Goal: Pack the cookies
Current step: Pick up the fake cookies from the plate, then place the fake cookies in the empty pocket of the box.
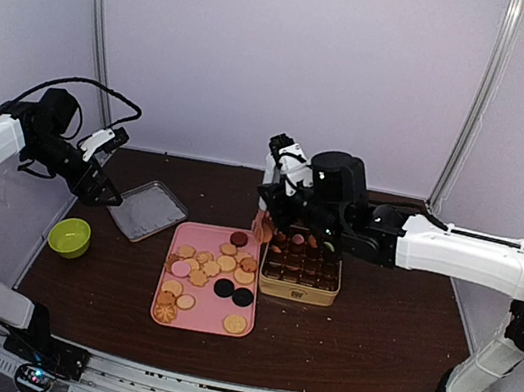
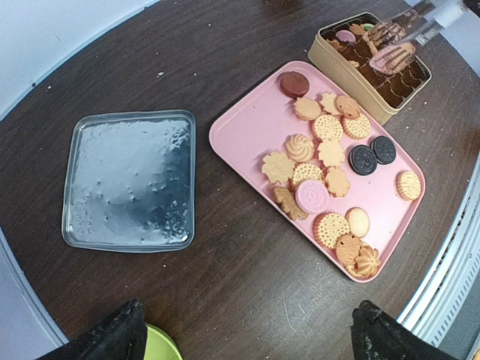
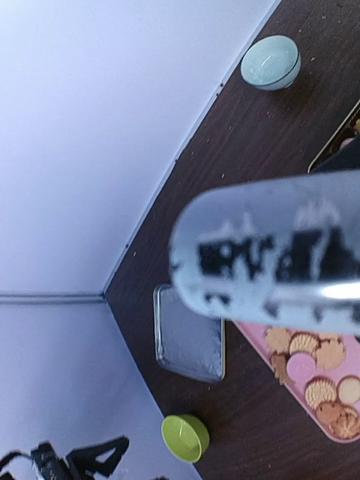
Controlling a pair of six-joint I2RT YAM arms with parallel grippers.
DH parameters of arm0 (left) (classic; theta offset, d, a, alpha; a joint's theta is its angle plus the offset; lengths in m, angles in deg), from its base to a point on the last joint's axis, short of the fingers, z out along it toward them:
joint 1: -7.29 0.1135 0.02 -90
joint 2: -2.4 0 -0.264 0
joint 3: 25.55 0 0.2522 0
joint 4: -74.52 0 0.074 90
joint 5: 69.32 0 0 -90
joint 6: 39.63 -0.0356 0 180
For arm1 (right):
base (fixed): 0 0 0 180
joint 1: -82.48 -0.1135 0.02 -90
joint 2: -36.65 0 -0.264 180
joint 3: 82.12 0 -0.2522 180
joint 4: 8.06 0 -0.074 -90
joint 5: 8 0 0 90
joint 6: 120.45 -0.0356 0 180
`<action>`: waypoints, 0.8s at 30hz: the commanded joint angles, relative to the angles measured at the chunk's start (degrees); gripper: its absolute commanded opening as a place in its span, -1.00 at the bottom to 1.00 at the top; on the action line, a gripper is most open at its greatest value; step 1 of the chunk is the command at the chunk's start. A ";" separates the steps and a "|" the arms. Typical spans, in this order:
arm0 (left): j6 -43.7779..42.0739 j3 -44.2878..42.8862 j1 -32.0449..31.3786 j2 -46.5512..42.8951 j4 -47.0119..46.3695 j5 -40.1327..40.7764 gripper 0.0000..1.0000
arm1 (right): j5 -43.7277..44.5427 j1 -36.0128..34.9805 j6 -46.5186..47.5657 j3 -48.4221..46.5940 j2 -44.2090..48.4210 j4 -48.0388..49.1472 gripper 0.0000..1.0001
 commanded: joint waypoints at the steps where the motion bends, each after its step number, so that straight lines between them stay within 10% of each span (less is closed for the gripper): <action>1: 0.76 -1.09 0.54 0.32 0.47 -1.18 0.95 | -0.53 5.23 0.34 2.46 2.17 1.10 -0.54; 24: 0.63 -0.81 0.55 0.79 0.47 -0.86 0.95 | 0.93 11.55 0.54 7.87 2.83 4.54 -0.53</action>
